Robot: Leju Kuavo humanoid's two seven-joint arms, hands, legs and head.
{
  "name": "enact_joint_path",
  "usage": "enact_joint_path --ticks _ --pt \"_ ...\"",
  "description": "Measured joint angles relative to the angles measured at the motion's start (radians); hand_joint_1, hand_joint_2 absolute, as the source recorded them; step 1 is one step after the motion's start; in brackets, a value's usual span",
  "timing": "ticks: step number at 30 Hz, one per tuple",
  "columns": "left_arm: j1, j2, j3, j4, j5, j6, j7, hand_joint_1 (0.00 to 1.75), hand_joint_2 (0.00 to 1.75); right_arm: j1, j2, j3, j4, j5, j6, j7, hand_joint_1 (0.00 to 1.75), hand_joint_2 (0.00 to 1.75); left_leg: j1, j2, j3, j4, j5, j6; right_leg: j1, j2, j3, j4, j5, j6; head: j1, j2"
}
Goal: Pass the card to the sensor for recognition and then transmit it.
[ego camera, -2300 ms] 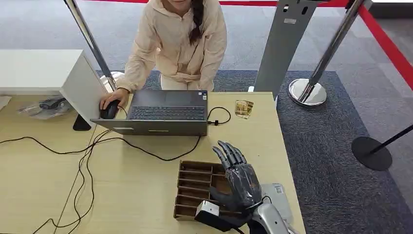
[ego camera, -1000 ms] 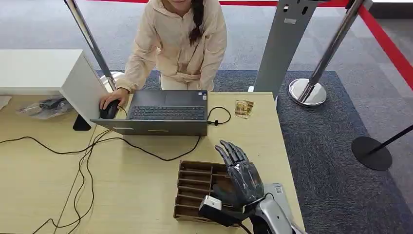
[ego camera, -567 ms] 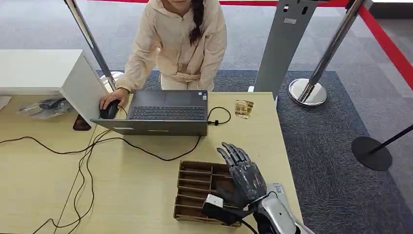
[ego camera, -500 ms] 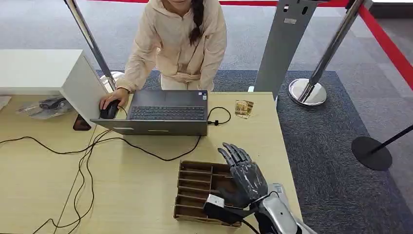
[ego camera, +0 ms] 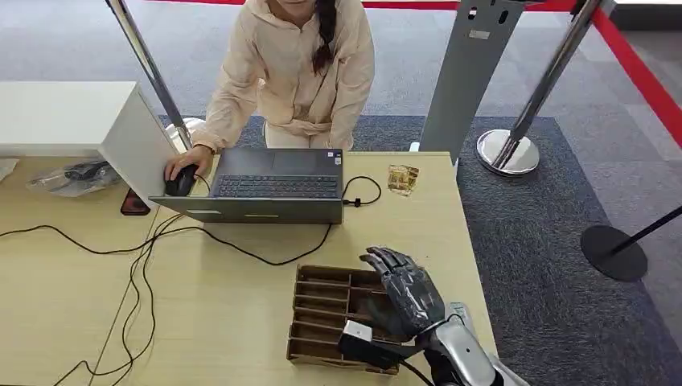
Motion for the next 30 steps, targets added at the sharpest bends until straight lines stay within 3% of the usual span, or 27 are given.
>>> enact_joint_path --ticks 20,30 --pt "0.0 0.004 0.0 0.0 0.006 0.012 -0.015 0.0 0.0 -0.012 0.0 -0.015 -0.014 0.007 0.005 -0.01 1.75 1.75 0.0 0.0 0.0 0.0 0.0 0.0 0.0 0.0 0.0 0.0 0.0 0.0 0.0 0.0" --pt "0.0 0.005 0.0 0.0 0.006 0.016 -0.015 0.0 0.0 -0.012 0.0 -0.022 -0.014 0.014 -0.009 -0.019 1.57 1.75 0.0 0.0 -0.001 0.0 0.0 0.0 0.0 0.0 -0.001 0.0 0.0 0.0 0.0 0.0"
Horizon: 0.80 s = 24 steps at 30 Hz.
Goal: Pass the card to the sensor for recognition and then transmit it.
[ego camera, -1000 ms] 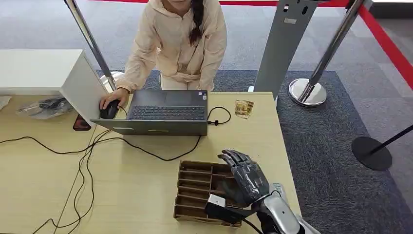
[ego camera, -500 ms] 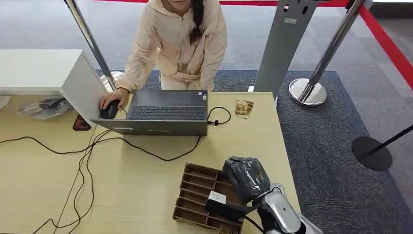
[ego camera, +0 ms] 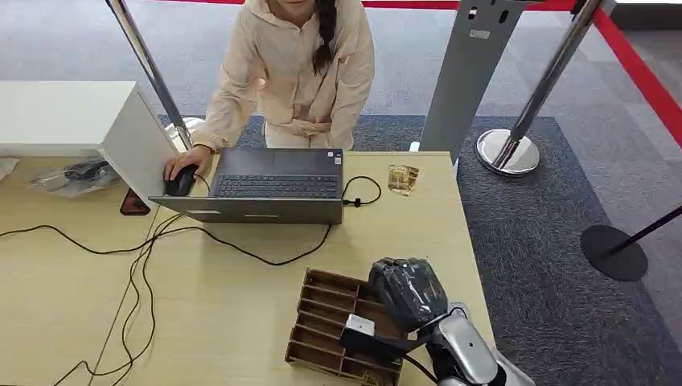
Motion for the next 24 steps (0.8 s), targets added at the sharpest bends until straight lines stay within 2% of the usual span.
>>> enact_joint_path --ticks 9,13,14,15,16,17,18,19,24 --pt "0.0 0.0 0.0 0.0 -0.005 0.002 -0.003 0.0 0.0 -0.003 0.005 0.0 0.0 0.008 -0.003 -0.002 1.57 1.75 0.0 0.0 0.0 0.0 0.0 0.0 0.0 0.0 0.0 0.0 0.0 0.0 0.0 0.0" --pt "0.0 0.0 0.0 0.0 -0.006 0.003 -0.003 0.0 0.0 -0.006 0.006 -0.001 -0.005 0.017 -0.003 -0.003 1.5 1.75 0.0 0.0 0.0 0.0 0.0 0.0 0.0 0.0 0.0 0.0 0.0 0.0 0.0 0.0" --pt "0.0 0.0 0.0 0.0 -0.006 0.003 -0.003 0.0 0.0 -0.006 0.006 -0.001 -0.006 0.021 -0.003 -0.003 1.43 1.75 0.0 0.0 0.0 0.0 0.0 0.0 0.0 0.0 0.0 0.0 0.0 0.0 0.0 0.0" --pt "0.0 0.0 0.0 0.0 -0.006 0.003 -0.003 0.0 0.0 -0.006 0.007 -0.002 -0.009 0.026 -0.003 -0.003 1.13 1.75 0.0 0.0 0.0 0.0 0.0 0.0 0.0 0.0 0.0 0.0 0.0 0.0 0.0 0.0" --pt "0.0 0.0 0.0 0.0 -0.006 0.003 -0.003 0.0 0.0 -0.007 0.008 -0.002 -0.011 0.029 -0.003 -0.003 0.72 1.75 0.0 0.0 0.0 0.0 0.0 0.0 0.0 0.0 0.0 0.0 0.0 0.0 0.0 0.0" --pt "0.0 0.0 0.0 0.0 -0.006 0.003 -0.003 0.0 0.0 -0.009 0.008 -0.002 -0.013 0.031 -0.003 -0.003 0.61 1.75 0.0 0.0 0.0 0.0 0.0 0.0 0.0 0.0 0.0 0.0 0.0 0.0 0.0 0.0" --pt "0.0 0.0 0.0 0.0 -0.006 0.003 -0.002 0.0 0.0 -0.01 0.008 -0.003 -0.014 0.032 -0.003 -0.003 0.23 1.75 0.0 0.0 0.0 0.0 0.0 0.0 0.0 0.0 0.0 0.0 0.0 0.0 0.0 0.0" --pt "0.0 0.0 0.0 0.0 -0.006 0.002 -0.002 0.0 0.0 -0.01 0.008 -0.004 -0.017 0.033 -0.003 -0.001 0.02 1.75 0.0 0.0 0.0 0.0 0.0 0.0 0.0 0.0 0.0 0.0 0.0 0.0 0.0 0.0" --pt "0.0 0.0 0.0 0.0 -0.004 -0.001 0.0 0.0 0.0 -0.013 0.003 -0.019 -0.034 0.045 0.035 0.014 0.0 1.75 0.0 0.0 -0.001 0.0 0.0 0.0 0.0 0.0 -0.001 0.0 0.0 0.0 0.0 0.0"
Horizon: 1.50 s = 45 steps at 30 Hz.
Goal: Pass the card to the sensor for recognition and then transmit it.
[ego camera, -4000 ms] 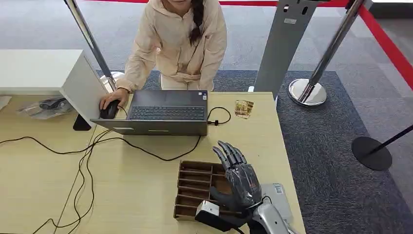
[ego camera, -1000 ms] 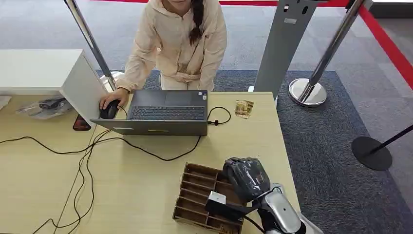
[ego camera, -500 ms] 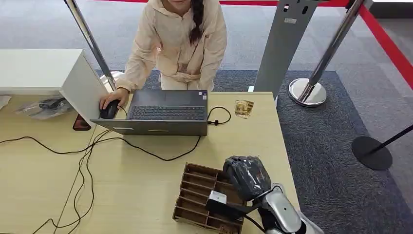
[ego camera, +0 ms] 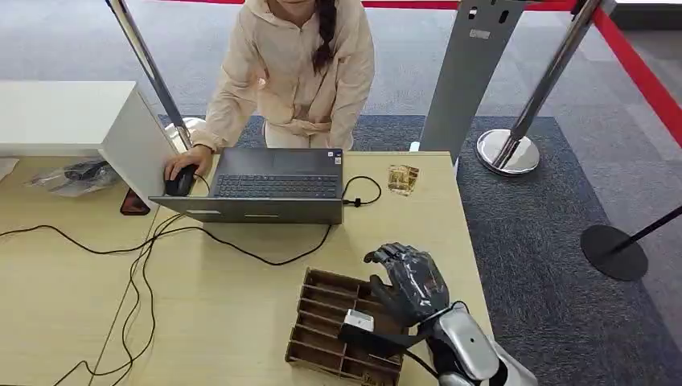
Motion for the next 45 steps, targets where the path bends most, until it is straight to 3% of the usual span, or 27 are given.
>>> enact_joint_path --ticks 26,33,37,40,45 --pt "0.0 0.002 0.0 0.0 0.015 -0.005 0.007 0.0 0.0 -0.002 -0.057 -0.048 -0.077 0.003 0.093 0.023 0.0 1.75 0.0 0.0 -0.001 0.0 0.0 0.0 0.0 0.0 -0.001 0.0 0.0 0.0 0.0 0.0" --pt "0.0 0.005 0.0 0.0 0.024 -0.003 0.005 0.0 0.0 -0.002 -0.084 -0.061 -0.102 -0.01 0.184 0.058 0.0 1.75 0.0 0.0 -0.001 0.0 0.0 0.0 0.0 0.0 -0.001 0.0 0.0 0.0 0.0 0.0" --pt "0.0 0.005 0.0 0.0 0.024 -0.003 0.005 0.0 0.0 -0.002 -0.084 -0.062 -0.103 -0.01 0.187 0.058 0.0 1.75 0.0 0.0 -0.001 0.0 0.0 0.0 0.0 0.0 -0.001 0.0 0.0 0.0 0.0 0.0" --pt "0.0 0.01 0.0 0.0 0.028 -0.003 0.003 0.0 0.0 -0.005 -0.116 -0.084 -0.137 -0.037 0.265 0.08 0.0 1.75 0.0 0.0 -0.001 0.0 0.0 0.0 0.0 0.0 -0.001 0.0 0.0 0.0 0.0 0.0" --pt "0.0 0.013 0.0 0.0 0.029 -0.003 -0.001 0.0 0.0 -0.01 -0.139 -0.098 -0.164 -0.053 0.325 0.093 0.0 1.75 0.0 0.0 -0.001 0.0 0.0 0.0 0.0 0.0 -0.001 0.0 0.0 0.0 0.0 0.0"
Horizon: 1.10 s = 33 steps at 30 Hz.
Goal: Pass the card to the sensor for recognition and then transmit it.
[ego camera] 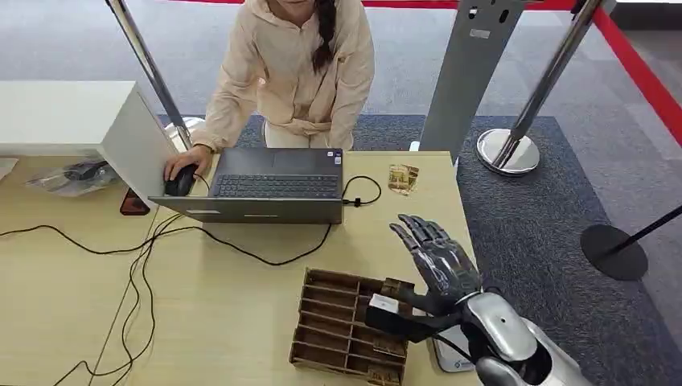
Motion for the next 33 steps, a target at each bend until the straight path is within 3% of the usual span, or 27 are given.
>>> enact_joint_path --ticks 8,33 --pt "0.0 0.002 0.0 0.0 0.001 0.0 -0.004 0.0 0.0 -0.008 -0.03 -0.005 -0.034 -0.005 0.035 0.012 0.0 1.75 0.0 0.0 0.0 0.0 0.0 0.0 0.0 0.0 0.0 0.0 0.0 0.0 0.0 0.0" --pt "0.0 0.002 0.0 0.0 0.001 0.009 -0.01 0.0 0.0 -0.024 -0.039 -0.012 -0.053 -0.019 0.052 0.007 0.05 1.75 0.0 0.0 0.0 0.0 0.0 0.0 0.0 0.0 0.0 0.0 0.0 0.0 0.0 0.0"
